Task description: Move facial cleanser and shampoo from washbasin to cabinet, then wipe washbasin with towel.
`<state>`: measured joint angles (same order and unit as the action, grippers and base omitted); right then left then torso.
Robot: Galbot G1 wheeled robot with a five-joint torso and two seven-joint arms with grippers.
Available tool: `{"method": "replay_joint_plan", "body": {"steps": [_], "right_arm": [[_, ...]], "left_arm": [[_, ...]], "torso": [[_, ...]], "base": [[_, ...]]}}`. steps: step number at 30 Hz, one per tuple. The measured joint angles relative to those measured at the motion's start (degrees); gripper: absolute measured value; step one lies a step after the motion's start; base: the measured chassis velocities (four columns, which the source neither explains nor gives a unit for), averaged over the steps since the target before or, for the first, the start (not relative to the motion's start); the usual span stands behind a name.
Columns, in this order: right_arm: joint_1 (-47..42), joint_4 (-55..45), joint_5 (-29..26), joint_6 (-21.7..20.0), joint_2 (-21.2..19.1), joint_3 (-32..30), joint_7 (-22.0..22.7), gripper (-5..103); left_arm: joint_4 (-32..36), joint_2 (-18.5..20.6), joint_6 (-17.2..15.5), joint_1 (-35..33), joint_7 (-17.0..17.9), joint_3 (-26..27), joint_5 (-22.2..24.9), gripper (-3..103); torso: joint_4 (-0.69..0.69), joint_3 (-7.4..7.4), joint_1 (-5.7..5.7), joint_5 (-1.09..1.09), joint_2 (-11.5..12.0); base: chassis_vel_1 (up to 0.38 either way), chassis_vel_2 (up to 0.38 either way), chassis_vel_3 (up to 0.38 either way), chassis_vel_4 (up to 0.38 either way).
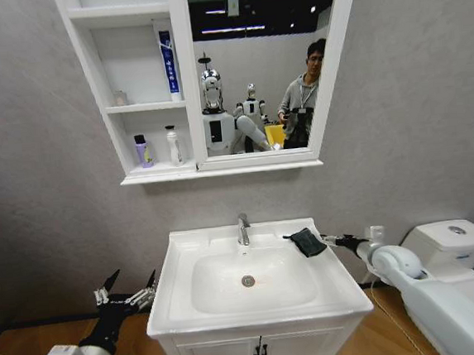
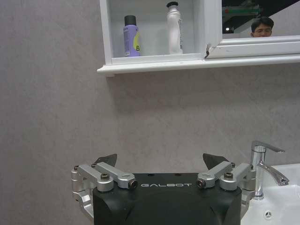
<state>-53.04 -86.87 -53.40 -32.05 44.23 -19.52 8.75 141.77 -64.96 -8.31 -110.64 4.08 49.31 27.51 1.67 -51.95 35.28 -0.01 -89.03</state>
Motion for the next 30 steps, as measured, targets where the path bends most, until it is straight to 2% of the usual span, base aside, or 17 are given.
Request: {"method": "replay_joint_plan", "body": {"steps": [3,5,11,13,17,23,24,27,28,30], "right_arm": [[2.79,2.99,1.78,0.62,0.80,3.22,-0.80,100],[7.75,7.77,6.25,2.34,2.15,7.58,-3.29,100],[14.58,12.75,7.13,2.73,3.68,13.47,-4.15,100],[15.01,13.26,7.11,2.69,3.84,13.99,-4.08,101],[15.45,14.95,7.11,2.19,4.08,14.96,-3.67,93],[14.83,16.02,7.53,2.08,4.38,15.16,-3.87,96],[14.80,16.53,7.80,2.11,4.67,15.18,-3.95,100],[15.09,17.71,8.43,2.36,5.24,15.17,-4.19,97],[15.36,18.32,8.57,2.50,5.38,15.64,-5.02,86],[15.36,18.61,8.58,2.52,5.40,15.90,-5.25,86]], "left_arm": [[0.00,0.00,0.00,-0.01,0.01,0.00,0.00,100],[0.00,0.00,0.00,0.00,0.01,0.01,0.00,100],[0.00,0.00,-0.01,0.00,0.01,0.00,0.00,100],[0.00,0.00,-0.01,0.00,0.01,0.00,0.00,100],[0.00,0.00,-0.01,0.00,0.01,0.00,0.00,100],[0.00,0.00,-0.01,0.00,0.01,0.00,0.00,100],[0.00,0.00,-0.01,0.00,0.01,0.00,0.00,100],[0.00,0.00,-0.01,0.00,0.01,0.00,0.00,100],[0.00,0.00,-0.01,0.00,0.01,0.00,0.00,100],[0.00,0.00,-0.01,0.00,0.01,0.00,0.00,100]], "torso": [[0.00,0.00,0.00,0.02,0.00],[-0.01,0.00,0.00,0.00,0.00],[-0.03,0.00,0.00,0.00,0.00],[-0.02,0.00,0.00,0.00,0.00],[0.00,0.00,-0.01,0.00,0.00],[0.01,0.01,-0.01,0.00,0.00],[0.01,0.01,-0.01,0.01,0.00],[-0.01,0.02,-0.01,-0.04,-0.01],[-0.05,0.02,-0.02,-0.04,-0.02],[-0.06,0.01,-0.02,0.01,-0.01]], "base": [[0.000,0.000,0.000,0.000],[0.000,0.000,0.000,0.000],[0.000,0.000,0.000,0.000],[0.000,0.000,0.000,0.000],[0.000,0.000,0.000,0.000],[0.000,0.000,0.000,0.000],[0.000,0.000,0.000,0.000],[0.000,0.000,0.000,0.000],[0.000,0.000,0.000,0.000],[0.000,0.000,0.000,0.000]]}}
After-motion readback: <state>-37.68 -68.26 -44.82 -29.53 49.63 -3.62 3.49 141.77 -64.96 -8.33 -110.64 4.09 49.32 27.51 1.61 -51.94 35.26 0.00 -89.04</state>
